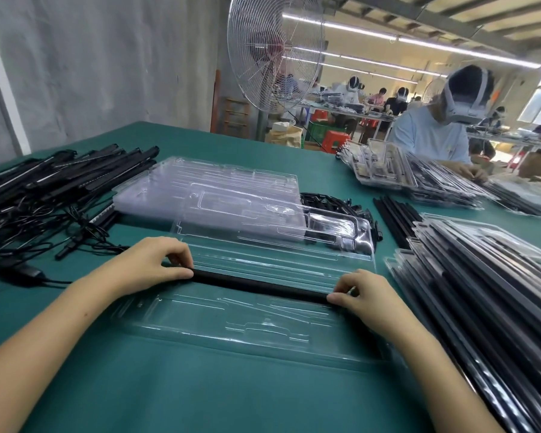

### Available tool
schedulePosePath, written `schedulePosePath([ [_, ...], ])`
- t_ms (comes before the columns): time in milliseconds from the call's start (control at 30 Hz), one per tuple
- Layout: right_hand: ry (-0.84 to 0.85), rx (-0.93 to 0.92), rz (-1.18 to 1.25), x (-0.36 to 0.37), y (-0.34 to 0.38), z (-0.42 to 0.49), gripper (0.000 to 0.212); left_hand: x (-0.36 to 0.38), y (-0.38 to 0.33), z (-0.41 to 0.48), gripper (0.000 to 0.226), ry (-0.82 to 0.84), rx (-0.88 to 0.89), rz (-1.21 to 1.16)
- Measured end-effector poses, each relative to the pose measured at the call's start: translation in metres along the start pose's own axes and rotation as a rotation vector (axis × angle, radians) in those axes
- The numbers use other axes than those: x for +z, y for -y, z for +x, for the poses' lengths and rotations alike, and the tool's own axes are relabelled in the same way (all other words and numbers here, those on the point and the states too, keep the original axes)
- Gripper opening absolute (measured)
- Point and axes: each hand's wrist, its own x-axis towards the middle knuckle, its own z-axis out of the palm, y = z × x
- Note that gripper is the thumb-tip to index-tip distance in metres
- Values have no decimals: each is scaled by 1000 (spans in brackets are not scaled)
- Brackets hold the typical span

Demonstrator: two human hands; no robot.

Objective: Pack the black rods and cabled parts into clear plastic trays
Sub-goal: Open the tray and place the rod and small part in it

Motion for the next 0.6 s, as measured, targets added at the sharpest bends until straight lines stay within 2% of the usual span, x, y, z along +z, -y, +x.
schedulePosePath([
  [167,-89,-42,-98,6,1,1,19,6,-1,2,16,-56,17,56],
  [333,-189,-1,-33,15,0,1,19,13,-2,2,13,-147,59,113],
  [467,-246,44,-185,15,-2,3,19,14,1,2,6,-184,24,160],
  [600,-172,90,-2,8,-5,3,9,11,3,3,18,-163,-13,39],
])
